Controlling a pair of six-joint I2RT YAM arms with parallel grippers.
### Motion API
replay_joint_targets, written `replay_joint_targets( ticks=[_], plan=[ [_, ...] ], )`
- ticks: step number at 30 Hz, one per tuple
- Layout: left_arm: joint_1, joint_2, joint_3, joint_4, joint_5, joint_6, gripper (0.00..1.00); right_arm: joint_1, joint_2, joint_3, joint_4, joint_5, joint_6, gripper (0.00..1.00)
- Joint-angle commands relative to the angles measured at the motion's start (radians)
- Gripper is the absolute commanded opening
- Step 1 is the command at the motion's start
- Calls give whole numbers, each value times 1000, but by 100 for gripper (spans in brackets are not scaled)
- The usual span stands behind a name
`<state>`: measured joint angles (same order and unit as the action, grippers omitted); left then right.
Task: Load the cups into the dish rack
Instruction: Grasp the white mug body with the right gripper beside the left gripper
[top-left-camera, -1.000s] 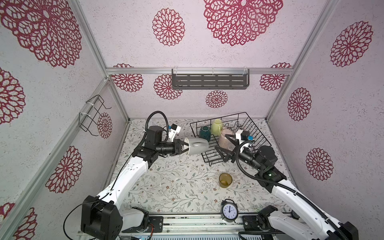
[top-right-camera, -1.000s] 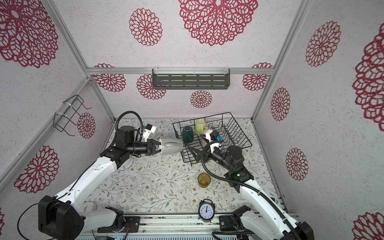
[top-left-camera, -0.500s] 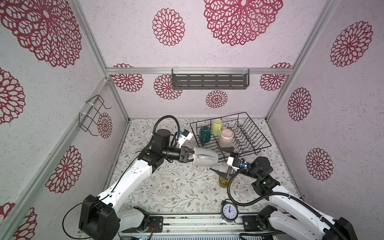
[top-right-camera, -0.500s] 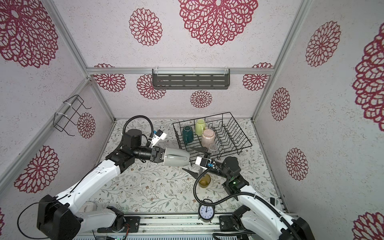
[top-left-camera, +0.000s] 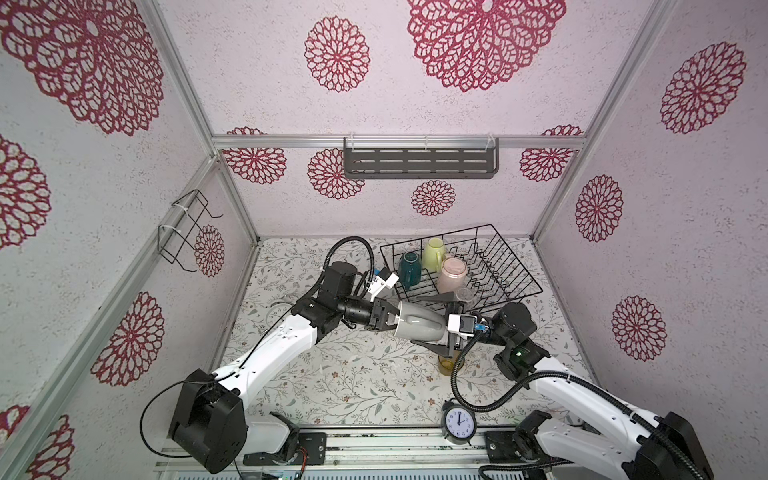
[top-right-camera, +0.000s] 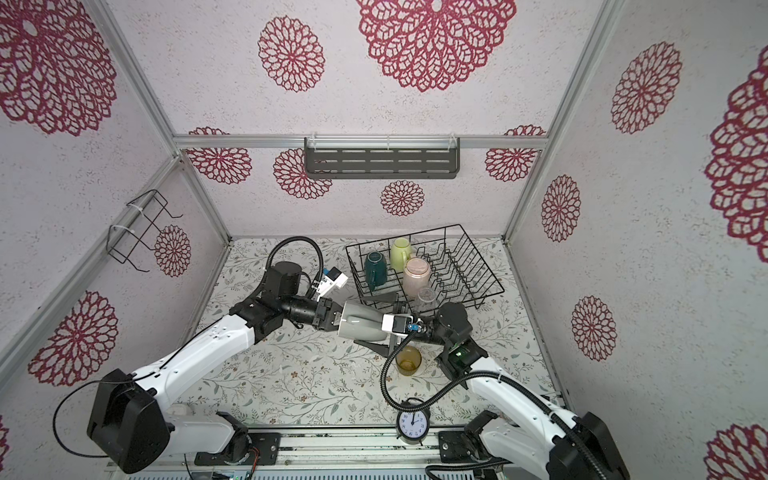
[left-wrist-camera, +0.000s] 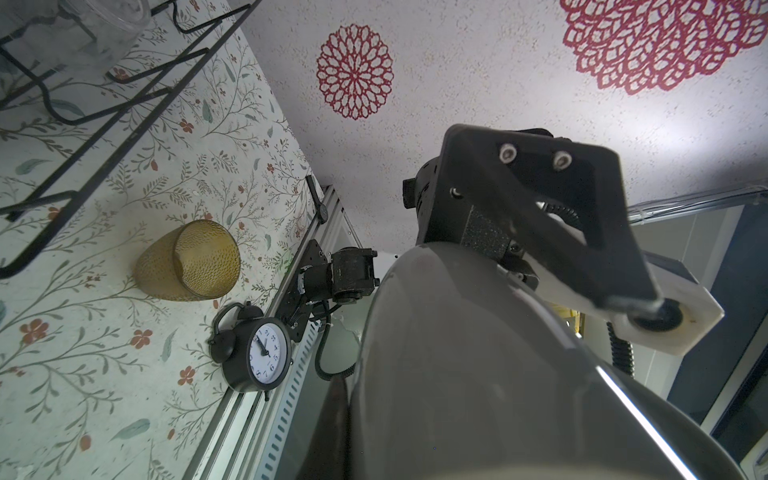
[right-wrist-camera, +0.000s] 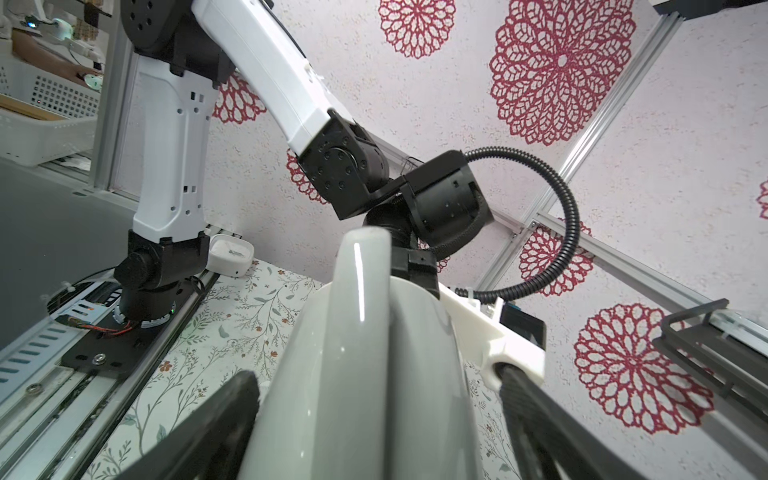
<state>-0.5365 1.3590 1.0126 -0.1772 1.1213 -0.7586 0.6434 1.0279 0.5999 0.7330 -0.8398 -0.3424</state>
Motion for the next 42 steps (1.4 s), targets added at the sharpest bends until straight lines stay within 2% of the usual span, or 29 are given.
replay_joint_targets(
  ticks=[1,8,12,20,23,26,28,31,35,40,42],
  plan=[
    [-14,-6,46,70,48,15,0,3,5,26,-6,-27,-18,93],
    [-23,-12,32,148,46,-31,0,4,-9,2,14,1,-35,91],
    [-29,-26,26,182,43,-43,0,4,-8,6,7,-48,-34,76],
    [-52,37,66,237,69,-72,0,4,-19,15,6,-26,-28,63],
    [-60,42,68,274,71,-102,0,2,-20,25,-15,-18,-29,54],
    [-58,19,40,274,49,-88,9,-4,-15,41,-37,-16,-28,46],
    [-54,19,36,267,34,-91,20,-7,-12,45,-34,-16,-21,45],
    [-49,15,34,275,13,-88,39,-16,0,60,-29,-30,-8,36],
    [-28,38,43,333,17,-134,42,-36,20,77,-24,-32,29,30],
    [3,45,21,427,23,-190,60,-58,32,80,19,-38,80,29],
    [26,45,7,429,20,-199,67,-80,36,94,-4,-5,103,29]
  ],
)
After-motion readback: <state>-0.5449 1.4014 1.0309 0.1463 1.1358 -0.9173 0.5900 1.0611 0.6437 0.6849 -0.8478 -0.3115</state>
